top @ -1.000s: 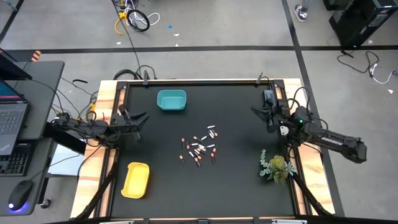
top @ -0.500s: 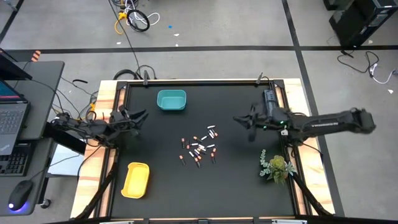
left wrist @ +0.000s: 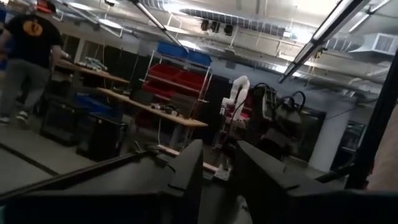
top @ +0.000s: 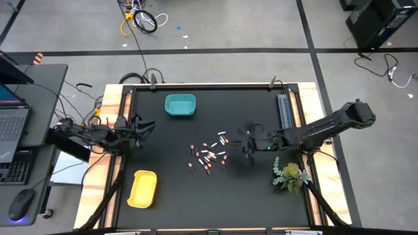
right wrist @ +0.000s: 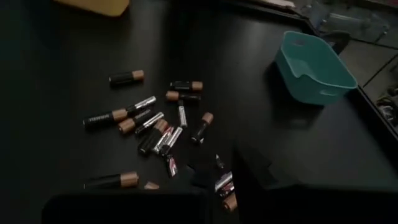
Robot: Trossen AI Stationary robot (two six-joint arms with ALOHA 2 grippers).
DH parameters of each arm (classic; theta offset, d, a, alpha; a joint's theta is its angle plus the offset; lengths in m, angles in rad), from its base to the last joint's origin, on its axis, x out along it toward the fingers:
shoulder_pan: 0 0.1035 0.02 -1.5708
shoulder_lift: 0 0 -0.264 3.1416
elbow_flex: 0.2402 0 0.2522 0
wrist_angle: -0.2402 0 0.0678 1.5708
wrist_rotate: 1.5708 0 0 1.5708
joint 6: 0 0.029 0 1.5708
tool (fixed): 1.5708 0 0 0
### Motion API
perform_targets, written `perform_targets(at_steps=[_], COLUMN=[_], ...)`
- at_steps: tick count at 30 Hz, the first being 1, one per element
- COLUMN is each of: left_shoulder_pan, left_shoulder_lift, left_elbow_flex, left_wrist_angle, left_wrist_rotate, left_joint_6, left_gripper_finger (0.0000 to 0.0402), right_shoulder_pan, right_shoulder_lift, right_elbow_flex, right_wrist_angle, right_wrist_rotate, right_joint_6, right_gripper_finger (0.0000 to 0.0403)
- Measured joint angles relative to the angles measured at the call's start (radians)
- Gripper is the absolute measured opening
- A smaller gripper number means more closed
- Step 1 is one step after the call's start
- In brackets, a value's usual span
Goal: Sort batteries
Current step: Put the silver battery into the green bin
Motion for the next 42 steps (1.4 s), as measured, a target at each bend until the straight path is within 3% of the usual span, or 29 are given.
perform_targets(at_steps=[6, 11, 20, 27, 42], left_shoulder_pan=[0.000, 0.000, 0.000, 0.000, 0.000], left_shoulder_lift=[0.109, 0.222, 0.341, 0.376, 0.375], left_elbow_flex=[0.002, 0.058, 0.215, 0.241, 0.241], left_wrist_angle=[-0.004, -0.009, -0.157, -0.173, -0.198], left_wrist_rotate=[-0.050, -0.150, -0.152, -0.142, -0.142], left_joint_6=[-0.052, 0.002, 0.100, 0.200, 0.220], left_gripper_finger=[0.0106, 0.0100, 0.0098, 0.0098, 0.0098], right_shoulder_pan=[-0.056, -0.168, -0.312, -0.403, -0.439], right_shoulder_lift=[0.090, 0.171, 0.314, 0.413, 0.483], right_elbow_flex=[0.087, 0.156, 0.228, 0.246, 0.246], right_wrist_angle=[-0.093, -0.204, -0.279, -0.228, -0.181], right_wrist_rotate=[-0.014, -0.138, -0.190, -0.316, -0.401], right_joint_6=[0.017, -0.006, -0.159, -0.260, -0.314], right_gripper_finger=[0.0070, 0.0087, 0.0088, 0.0085, 0.0083])
